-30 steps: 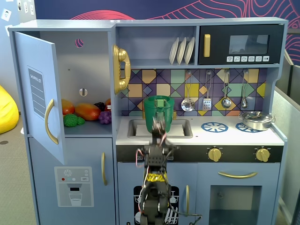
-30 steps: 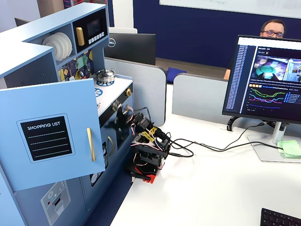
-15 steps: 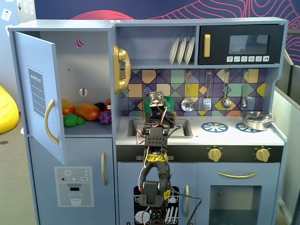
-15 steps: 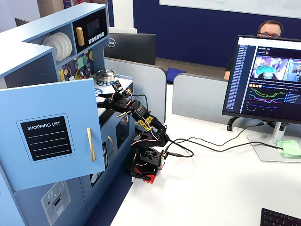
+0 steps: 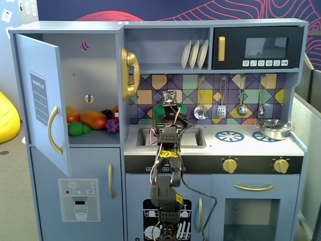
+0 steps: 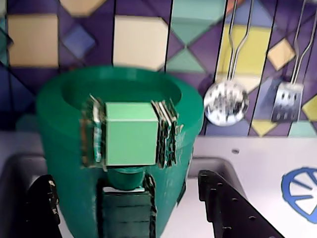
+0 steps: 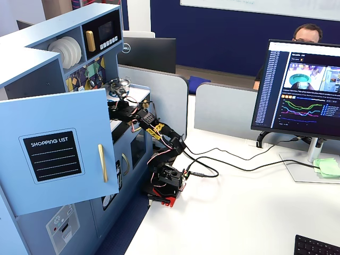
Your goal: Take off the lid from the green recipient and place it on the counter
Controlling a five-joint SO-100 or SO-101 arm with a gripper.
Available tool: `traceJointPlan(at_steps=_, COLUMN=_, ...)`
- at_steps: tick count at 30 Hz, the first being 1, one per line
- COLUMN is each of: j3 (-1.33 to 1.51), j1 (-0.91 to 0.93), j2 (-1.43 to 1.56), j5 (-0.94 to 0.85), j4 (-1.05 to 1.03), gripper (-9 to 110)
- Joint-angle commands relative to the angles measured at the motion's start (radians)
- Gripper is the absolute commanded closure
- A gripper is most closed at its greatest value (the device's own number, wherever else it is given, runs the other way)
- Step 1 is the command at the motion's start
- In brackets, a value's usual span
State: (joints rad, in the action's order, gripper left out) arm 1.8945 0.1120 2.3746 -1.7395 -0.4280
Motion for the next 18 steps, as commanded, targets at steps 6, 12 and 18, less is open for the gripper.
traceJointPlan(at_steps=6, j3=-0.206, j1=-0.014, j2=-0.167, j5=-0.029, j4=0.041, gripper=74)
traceJointPlan(at_steps=12, j3=-0.321, j1=-0.028, j2=-0.267, j5=-0.034, j4=0.04, gripper=75)
traceJointPlan(at_steps=18, j3=-0.339, j1=-0.048, j2=-0.287, j5=-0.04, j4=0.008, gripper=88)
